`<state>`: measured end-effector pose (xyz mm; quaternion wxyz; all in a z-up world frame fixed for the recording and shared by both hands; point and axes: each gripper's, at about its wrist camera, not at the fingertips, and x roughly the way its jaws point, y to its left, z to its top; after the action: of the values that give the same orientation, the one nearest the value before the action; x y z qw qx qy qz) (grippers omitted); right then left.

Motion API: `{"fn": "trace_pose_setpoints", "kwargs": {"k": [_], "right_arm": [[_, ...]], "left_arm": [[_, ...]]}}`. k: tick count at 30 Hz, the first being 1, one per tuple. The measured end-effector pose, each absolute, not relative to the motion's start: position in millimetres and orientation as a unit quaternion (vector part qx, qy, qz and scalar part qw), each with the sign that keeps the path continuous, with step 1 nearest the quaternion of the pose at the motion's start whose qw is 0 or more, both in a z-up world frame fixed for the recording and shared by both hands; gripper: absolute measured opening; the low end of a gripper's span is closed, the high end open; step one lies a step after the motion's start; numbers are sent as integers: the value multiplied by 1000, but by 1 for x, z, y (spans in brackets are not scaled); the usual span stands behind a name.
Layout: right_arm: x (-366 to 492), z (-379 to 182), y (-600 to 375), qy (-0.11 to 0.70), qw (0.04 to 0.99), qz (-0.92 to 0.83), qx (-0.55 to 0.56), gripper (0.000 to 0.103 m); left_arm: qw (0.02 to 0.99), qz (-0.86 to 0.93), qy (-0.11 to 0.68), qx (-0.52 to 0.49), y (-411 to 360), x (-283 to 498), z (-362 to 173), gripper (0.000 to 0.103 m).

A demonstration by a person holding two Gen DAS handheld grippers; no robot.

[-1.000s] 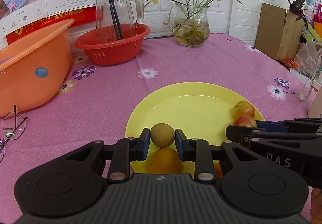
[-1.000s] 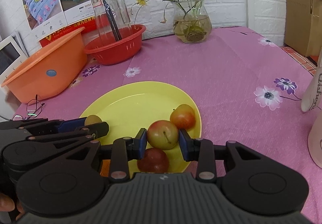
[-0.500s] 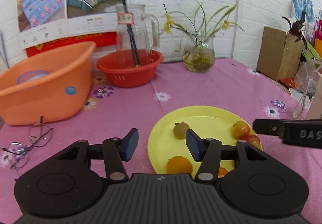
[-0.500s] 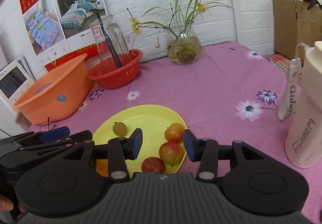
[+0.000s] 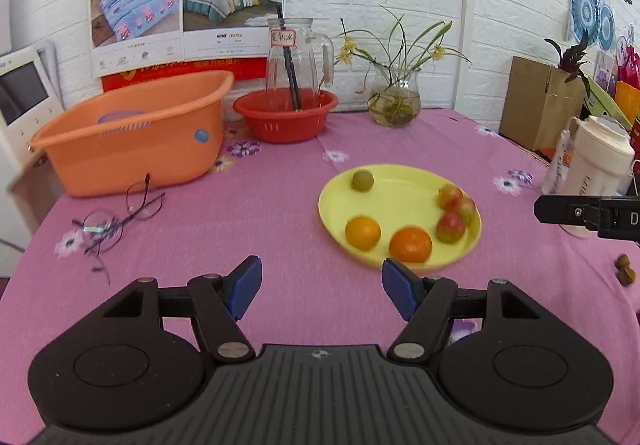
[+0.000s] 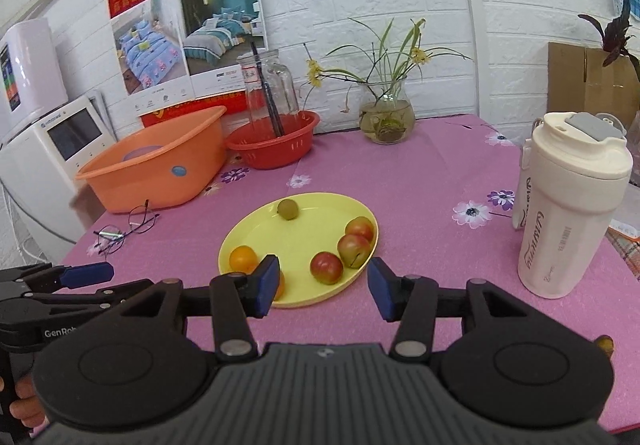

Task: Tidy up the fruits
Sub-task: 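Withdraw both tools from the plate back toward the fruit cluster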

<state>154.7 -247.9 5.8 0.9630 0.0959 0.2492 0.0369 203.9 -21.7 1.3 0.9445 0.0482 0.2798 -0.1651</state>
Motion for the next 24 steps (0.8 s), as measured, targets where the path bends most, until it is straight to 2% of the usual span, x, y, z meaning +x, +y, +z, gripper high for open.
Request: {"fn": "trace_pose_setpoints", "kwargs": {"k": [13,24], "right_arm": [[79,-16,-209,253,963,96,16,78],[57,-49,-166,313,933,175,-8,78]], "left_arm": [[934,-178,309,16,12,127,-29,64],[944,-154,292,28,33,106,-30,64]]}}
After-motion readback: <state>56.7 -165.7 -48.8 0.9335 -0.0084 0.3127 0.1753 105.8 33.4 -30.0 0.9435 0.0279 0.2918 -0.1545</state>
